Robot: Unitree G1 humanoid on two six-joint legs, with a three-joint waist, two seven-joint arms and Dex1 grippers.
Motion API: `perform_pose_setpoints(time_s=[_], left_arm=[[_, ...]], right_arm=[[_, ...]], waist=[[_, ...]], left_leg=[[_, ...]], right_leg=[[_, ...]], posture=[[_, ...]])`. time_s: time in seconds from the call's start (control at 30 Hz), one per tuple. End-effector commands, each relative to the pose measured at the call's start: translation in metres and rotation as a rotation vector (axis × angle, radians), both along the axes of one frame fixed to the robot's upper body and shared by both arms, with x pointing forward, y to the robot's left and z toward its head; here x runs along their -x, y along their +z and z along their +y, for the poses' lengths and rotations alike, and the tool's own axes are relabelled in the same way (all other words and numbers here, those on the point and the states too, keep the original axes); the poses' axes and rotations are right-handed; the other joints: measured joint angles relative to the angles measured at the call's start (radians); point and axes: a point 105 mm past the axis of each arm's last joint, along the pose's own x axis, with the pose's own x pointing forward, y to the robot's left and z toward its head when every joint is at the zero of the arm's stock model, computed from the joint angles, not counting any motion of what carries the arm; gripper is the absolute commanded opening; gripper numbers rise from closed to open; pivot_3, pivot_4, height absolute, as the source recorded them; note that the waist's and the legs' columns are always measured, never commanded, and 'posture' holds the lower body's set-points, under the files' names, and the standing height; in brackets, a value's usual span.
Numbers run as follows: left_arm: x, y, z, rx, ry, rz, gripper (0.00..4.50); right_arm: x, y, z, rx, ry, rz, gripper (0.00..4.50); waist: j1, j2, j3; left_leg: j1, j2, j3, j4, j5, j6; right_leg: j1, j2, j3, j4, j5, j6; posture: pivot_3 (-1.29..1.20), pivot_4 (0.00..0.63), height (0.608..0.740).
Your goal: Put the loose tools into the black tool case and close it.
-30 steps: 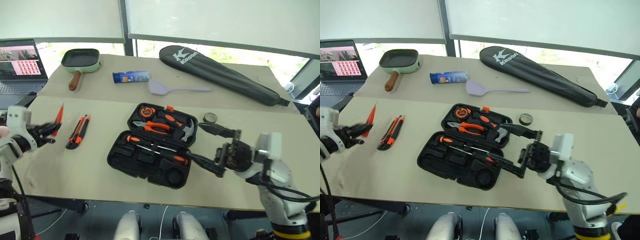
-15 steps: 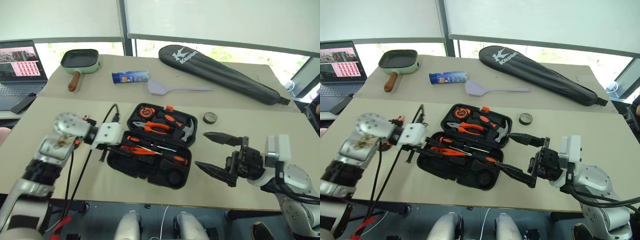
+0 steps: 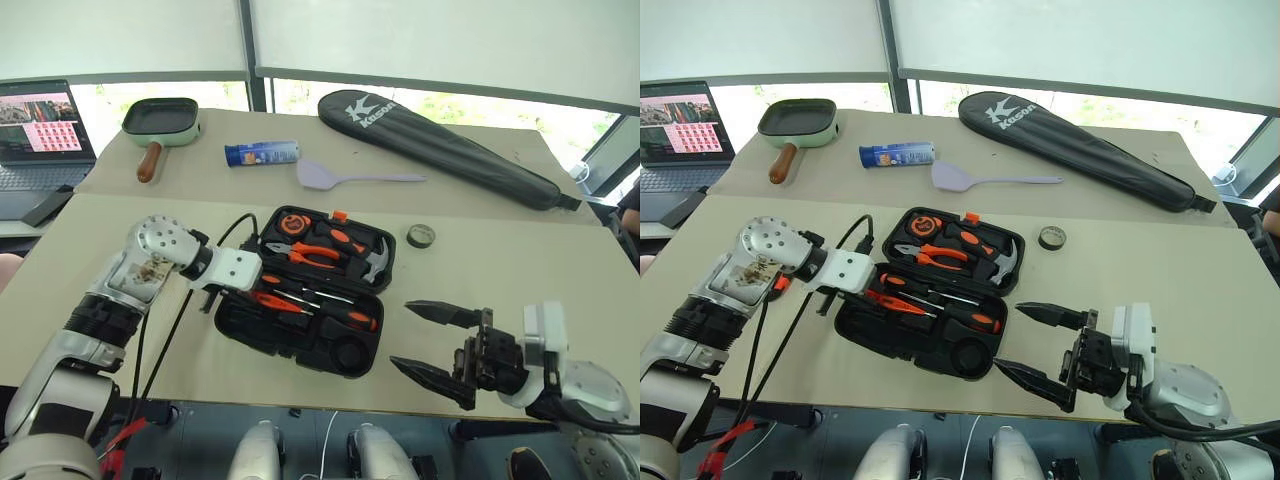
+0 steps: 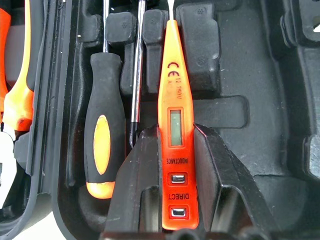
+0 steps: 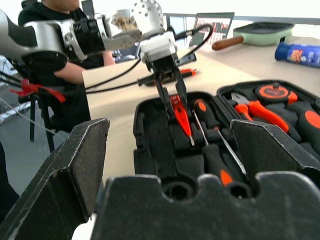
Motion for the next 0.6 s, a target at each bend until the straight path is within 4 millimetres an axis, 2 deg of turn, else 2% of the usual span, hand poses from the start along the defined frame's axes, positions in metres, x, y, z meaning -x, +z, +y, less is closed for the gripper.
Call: perform_pose_setpoints(time_s=[0.03,0.37,0.5,0.57,0.6], left_arm=[[0.005,-0.006,0.003,-0.056,-0.003,0.019,0.44],[0.000,-0.019,0.013,-0.174,0.069,0.005,0.44],[0.002,-0.019,0.008,-0.124,0.084,0.037,0.44],[0.002,-0.016,0.002,-0.067,0.076,0.035,1.45],[0.002,-0.014,0.000,-0.046,0.075,0.034,1.72]], right_arm=[[0.002,0.007,0.001,0.023,0.000,-0.033,4.50],[-0.001,0.007,0.004,0.031,0.024,-0.011,4.50],[-0.002,0.007,0.006,0.030,0.035,-0.005,4.50],[-0.003,0.007,0.007,0.026,0.039,-0.005,4.50],[-0.003,0.007,0.007,0.023,0.041,-0.003,4.50]], waist=[[-0.001,0.000,0.000],[-0.001,0.001,-0.001],[-0.004,0.001,-0.001],[-0.005,0.001,-0.001],[-0.005,0.001,-0.001]], left_leg=[[0.000,0.000,0.000,0.000,0.000,0.000],[0.005,0.000,0.000,0.002,0.000,0.000],[0.010,0.001,0.000,0.002,0.000,0.000],[0.011,0.001,0.000,0.002,0.000,0.000],[0.011,0.001,0.000,0.002,0.000,0.000]], right_leg=[[0.000,0.000,0.000,0.000,0.000,0.000],[0.005,0.000,0.000,0.001,0.000,0.000],[0.010,0.001,0.000,0.001,0.000,0.000],[0.010,0.001,0.000,0.001,0.000,0.000],[0.010,0.001,0.000,0.001,0.000,0.000]], posture=[[0.00,0.150,0.740],[0.00,0.150,0.740],[0.00,0.150,0.740],[0.00,0.150,0.740],[0.00,0.150,0.740]])
